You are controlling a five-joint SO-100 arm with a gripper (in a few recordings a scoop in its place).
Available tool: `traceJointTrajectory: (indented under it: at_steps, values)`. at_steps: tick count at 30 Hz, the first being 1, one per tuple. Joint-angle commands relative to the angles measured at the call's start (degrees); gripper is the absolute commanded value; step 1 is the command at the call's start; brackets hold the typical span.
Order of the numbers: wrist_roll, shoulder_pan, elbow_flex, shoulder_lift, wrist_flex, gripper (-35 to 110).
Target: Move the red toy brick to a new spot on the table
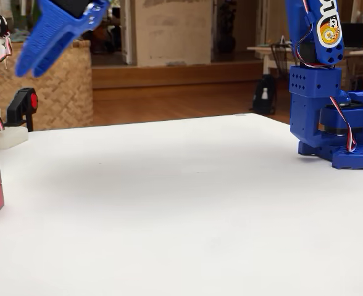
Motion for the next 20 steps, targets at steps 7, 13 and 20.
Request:
traceJointTrajectory:
  at_steps: [7, 13, 20]
  values:
    - [-13.5, 7.2, 63.5, 47.1, -7.8, 9]
    - [-11.1, 2.9, 80.0, 59.8, -6.4, 0]
    - [-8.0, -3.3, 94.5, 82.6, -1.2, 0]
